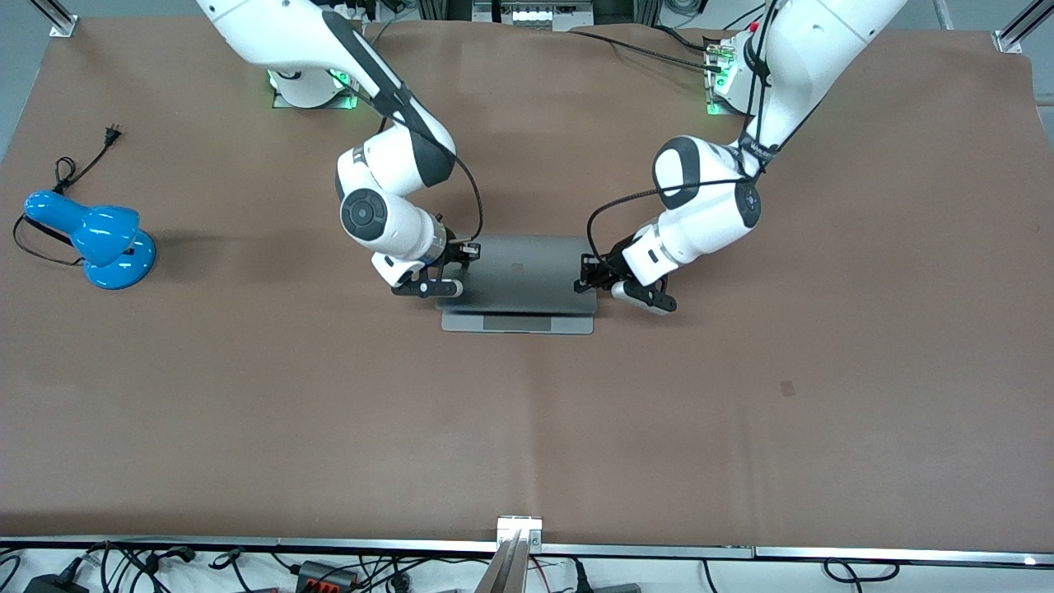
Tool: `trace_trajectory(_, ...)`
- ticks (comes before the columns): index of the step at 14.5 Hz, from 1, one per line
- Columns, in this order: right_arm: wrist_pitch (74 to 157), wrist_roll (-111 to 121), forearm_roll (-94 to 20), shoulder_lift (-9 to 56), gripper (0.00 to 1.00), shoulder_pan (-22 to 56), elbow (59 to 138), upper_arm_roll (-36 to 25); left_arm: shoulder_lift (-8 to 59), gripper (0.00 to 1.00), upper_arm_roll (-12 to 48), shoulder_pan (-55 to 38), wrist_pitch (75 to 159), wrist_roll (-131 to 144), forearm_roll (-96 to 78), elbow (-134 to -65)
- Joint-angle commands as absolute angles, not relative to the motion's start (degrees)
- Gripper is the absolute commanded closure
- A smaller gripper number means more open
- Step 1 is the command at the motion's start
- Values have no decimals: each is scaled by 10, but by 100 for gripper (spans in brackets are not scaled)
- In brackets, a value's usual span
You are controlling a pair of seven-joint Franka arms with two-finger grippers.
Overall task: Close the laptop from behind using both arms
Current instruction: 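Push the screen down with both grippers until the lid shuts, then press both grippers on the closed lid's sides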
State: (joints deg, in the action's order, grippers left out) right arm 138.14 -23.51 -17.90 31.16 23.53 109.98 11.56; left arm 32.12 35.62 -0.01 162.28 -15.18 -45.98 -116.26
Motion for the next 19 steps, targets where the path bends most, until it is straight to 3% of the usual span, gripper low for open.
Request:
trace_trajectory(1,1409,-226,-161,349,100,234,1079,115,359,99,351,-6,1633,-177,-460,-1129)
trace_trajectory(8,1464,-226,-140,406,100,232,1062,114,397,99,341,-8,1634,-184,-451,-1122)
trace_trajectory(19,1487,-226,-129,424,100,233,1059,114,417,99,332,-20,1677,-183,-440,-1122)
